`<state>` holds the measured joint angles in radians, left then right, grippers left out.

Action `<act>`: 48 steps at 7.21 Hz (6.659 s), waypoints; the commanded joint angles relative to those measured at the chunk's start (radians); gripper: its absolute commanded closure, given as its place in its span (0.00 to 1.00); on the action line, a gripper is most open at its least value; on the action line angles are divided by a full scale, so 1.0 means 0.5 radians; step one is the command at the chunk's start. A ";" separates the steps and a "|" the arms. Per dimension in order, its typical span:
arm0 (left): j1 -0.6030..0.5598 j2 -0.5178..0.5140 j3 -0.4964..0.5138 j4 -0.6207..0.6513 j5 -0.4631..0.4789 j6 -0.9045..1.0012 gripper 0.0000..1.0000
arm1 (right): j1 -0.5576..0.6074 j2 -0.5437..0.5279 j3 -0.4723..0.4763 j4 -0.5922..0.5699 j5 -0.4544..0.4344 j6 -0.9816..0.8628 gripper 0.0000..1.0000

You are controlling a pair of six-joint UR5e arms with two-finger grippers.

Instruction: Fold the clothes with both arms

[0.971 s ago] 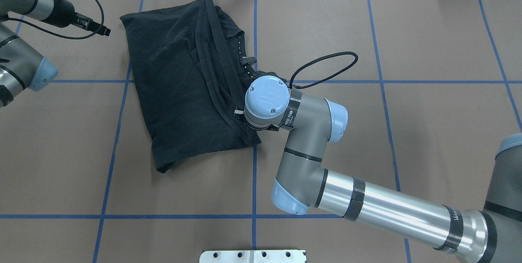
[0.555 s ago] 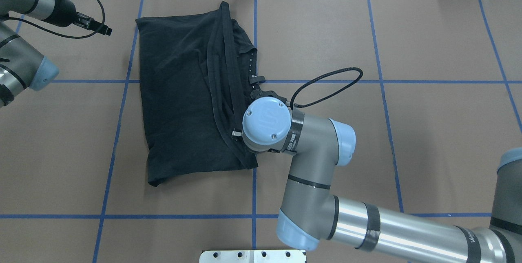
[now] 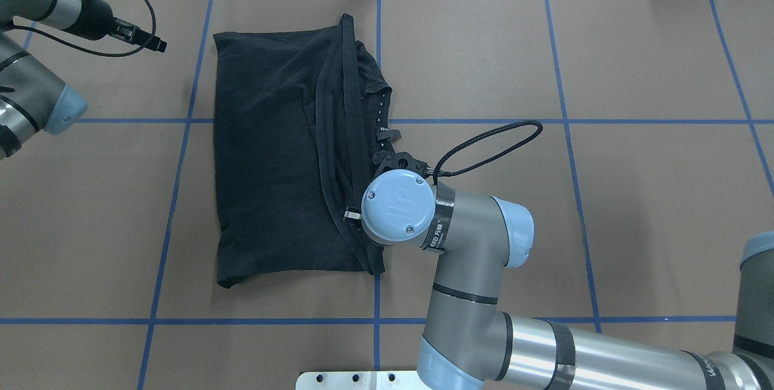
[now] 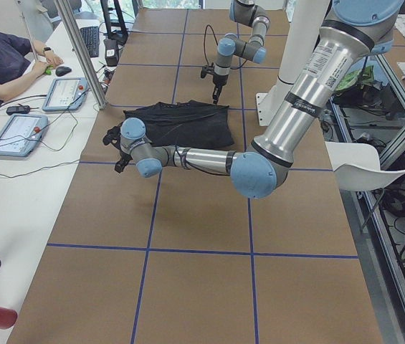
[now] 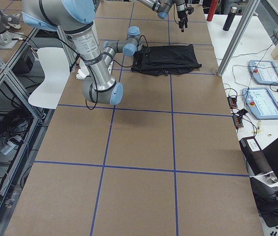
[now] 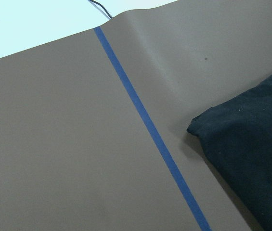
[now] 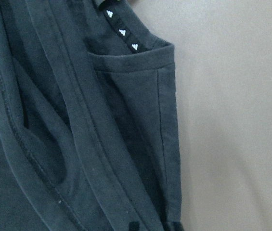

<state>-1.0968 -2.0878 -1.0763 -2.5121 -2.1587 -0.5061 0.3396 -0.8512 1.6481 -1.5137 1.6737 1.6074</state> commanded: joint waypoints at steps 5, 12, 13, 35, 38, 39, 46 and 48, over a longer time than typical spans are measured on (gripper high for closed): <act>0.003 0.000 0.002 -0.001 -0.002 -0.009 0.00 | -0.129 0.238 -0.188 -0.214 -0.342 -1.038 0.02; 0.003 0.000 0.011 -0.001 -0.002 -0.009 0.00 | -0.191 0.641 -0.664 -0.510 -0.608 -1.478 0.64; 0.003 0.000 0.008 -0.001 0.001 -0.009 0.00 | -0.194 0.629 -0.664 -0.510 -0.632 -1.484 0.67; 0.018 0.000 -0.004 -0.001 -0.002 -0.046 0.00 | -0.066 -0.031 0.152 -0.492 -0.292 -0.883 0.00; 0.183 0.146 -0.315 -0.004 0.025 -0.498 0.00 | 0.060 -0.132 0.189 -0.192 -0.099 -0.572 0.00; 0.242 0.275 -0.545 -0.001 0.028 -0.722 0.00 | 0.060 -0.260 0.262 -0.045 -0.077 -0.513 0.00; 1.305 1.003 -1.645 -0.022 0.785 -2.232 0.00 | 0.057 -0.457 0.487 0.048 -0.059 -0.015 0.00; 1.542 1.065 -1.646 -0.084 0.973 -2.588 0.00 | 0.060 -0.454 0.490 0.048 -0.059 -0.012 0.00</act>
<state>-0.3972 -1.5725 -1.8941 -2.5418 -1.7274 -1.6946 0.3687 -1.0790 1.8921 -1.4895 1.6446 1.6004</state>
